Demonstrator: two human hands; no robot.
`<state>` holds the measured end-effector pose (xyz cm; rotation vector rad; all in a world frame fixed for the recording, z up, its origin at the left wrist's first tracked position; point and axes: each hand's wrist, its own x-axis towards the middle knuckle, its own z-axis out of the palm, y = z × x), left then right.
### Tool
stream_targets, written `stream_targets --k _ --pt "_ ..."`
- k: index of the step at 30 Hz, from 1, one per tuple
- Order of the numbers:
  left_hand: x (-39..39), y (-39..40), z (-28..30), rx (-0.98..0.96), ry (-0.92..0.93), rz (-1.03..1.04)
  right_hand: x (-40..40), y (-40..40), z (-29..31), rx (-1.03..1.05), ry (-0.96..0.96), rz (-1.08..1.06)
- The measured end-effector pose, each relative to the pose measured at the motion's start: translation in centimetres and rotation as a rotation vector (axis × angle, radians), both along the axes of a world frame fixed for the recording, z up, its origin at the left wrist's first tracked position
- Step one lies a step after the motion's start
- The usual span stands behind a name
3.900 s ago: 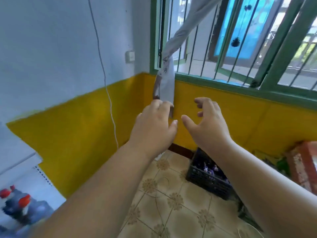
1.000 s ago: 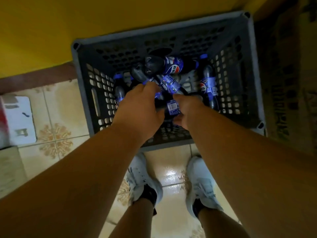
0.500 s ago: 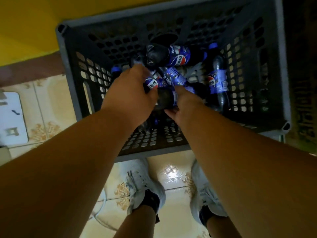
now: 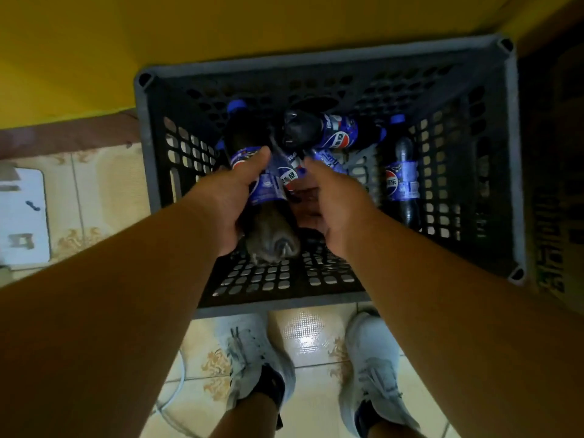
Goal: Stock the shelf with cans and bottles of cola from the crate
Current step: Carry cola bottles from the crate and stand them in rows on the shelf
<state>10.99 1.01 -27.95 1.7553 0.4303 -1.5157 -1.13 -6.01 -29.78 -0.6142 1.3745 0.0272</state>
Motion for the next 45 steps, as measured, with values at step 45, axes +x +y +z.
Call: stream_targets --k 45 --pt "-6.6 -0.5 74.6 -0.682 -0.045 0.137 -9.3 -6.7 71.9 0.072 -0.932 0.316"
